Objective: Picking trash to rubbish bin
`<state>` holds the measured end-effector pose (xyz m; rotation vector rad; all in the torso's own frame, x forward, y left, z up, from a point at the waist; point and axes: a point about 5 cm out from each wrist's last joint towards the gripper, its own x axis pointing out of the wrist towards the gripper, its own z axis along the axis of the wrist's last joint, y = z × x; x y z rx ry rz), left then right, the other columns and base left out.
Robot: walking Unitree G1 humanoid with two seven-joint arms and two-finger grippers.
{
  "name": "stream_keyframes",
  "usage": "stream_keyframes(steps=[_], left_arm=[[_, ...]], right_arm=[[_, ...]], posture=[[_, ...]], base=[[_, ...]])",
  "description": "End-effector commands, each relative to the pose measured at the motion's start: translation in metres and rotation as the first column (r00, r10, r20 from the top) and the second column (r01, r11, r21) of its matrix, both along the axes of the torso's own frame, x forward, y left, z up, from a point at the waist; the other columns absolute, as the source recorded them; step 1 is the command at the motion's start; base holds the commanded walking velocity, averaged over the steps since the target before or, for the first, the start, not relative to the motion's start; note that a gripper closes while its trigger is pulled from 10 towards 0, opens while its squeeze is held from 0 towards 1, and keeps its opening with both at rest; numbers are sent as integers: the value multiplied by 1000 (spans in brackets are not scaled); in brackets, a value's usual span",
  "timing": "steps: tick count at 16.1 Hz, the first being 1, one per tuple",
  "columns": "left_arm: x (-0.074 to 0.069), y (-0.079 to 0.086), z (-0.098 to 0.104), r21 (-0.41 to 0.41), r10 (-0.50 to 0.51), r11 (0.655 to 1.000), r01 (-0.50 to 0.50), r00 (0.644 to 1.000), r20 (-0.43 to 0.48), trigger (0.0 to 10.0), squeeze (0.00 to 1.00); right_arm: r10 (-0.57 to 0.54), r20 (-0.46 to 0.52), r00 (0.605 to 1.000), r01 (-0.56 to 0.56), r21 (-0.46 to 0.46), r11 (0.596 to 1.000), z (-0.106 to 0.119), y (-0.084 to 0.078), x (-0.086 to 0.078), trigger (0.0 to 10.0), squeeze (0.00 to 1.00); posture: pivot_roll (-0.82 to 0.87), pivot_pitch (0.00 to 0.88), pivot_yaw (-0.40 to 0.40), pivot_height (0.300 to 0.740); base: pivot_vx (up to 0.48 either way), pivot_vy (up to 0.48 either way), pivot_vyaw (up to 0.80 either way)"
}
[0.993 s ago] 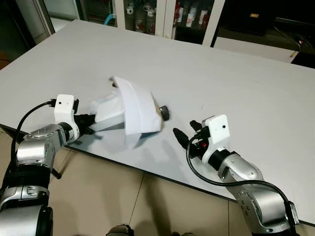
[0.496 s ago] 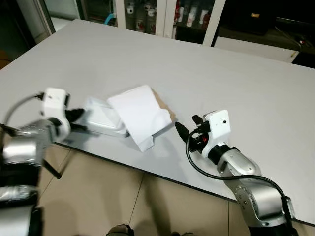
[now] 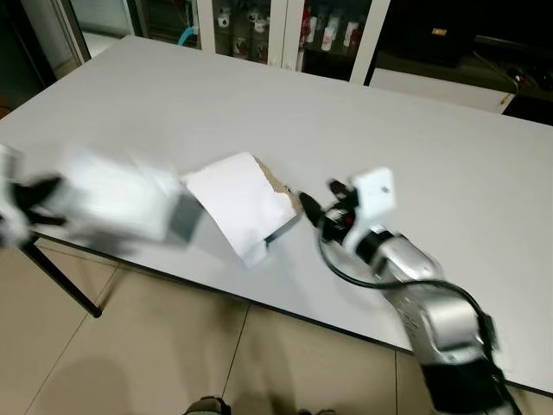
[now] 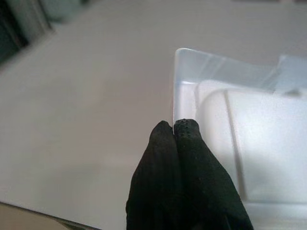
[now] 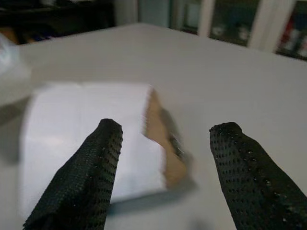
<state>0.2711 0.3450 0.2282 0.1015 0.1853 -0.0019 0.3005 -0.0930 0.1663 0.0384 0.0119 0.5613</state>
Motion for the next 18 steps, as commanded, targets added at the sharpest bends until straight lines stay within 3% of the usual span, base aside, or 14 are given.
stream_keyframes(steps=[1,2,3,5,7,11,13,15,17,18], left_arm=[[-5,7,12,12,47,999,-48,998,49,0,0],[-11,14,17,37,93,995,-95,993,68,0,0],[-18,20,24,64,153,985,-159,983,101,0,0],[-21,17,24,93,183,976,-195,975,124,0,0],[-17,7,16,95,188,975,-202,972,140,0,0],[-14,-9,8,100,173,977,-189,973,150,0,0],[-15,-14,4,103,178,975,-195,972,154,0,0],[-16,-12,3,111,190,972,-208,970,154,0,0],[-16,-12,3,117,195,970,-214,968,154,0,0],[-16,-11,4,125,200,967,-220,967,157,0,0]], right_arm=[[35,7,999,-35,13,999,2,6,3,10000,0],[92,13,996,-93,42,995,6,16,4,10000,498],[228,16,974,-229,78,970,12,35,3,10000,1000],[334,26,942,-335,62,940,15,58,4,10000,1000],[407,29,913,-406,-10,914,12,83,5,10000,1000],[511,65,857,-503,-110,857,12,110,1,10000,1000],[587,108,802,-560,-206,803,15,126,-8,10000,1000],[596,119,794,-528,-352,773,3,134,-12,10000,1000],[543,162,824,-404,-504,763,-7,137,-9,10000,1000],[469,202,860,-289,-564,773,-13,135,-2,10000,0]], posture=[[87,83,-73,740],[87,83,-74,740],[87,81,-79,740],[84,76,-80,740],[78,62,-90,740],[82,46,-118,740],[79,39,-131,740],[76,38,-137,740],[76,40,-140,740],[74,44,-140,740]], base=[[0,0,0],[0,0,0],[0,0,0],[0,0,0],[0,0,0],[0,0,0],[0,0,0],[0,0,0],[0,0,0],[0,0,0]])
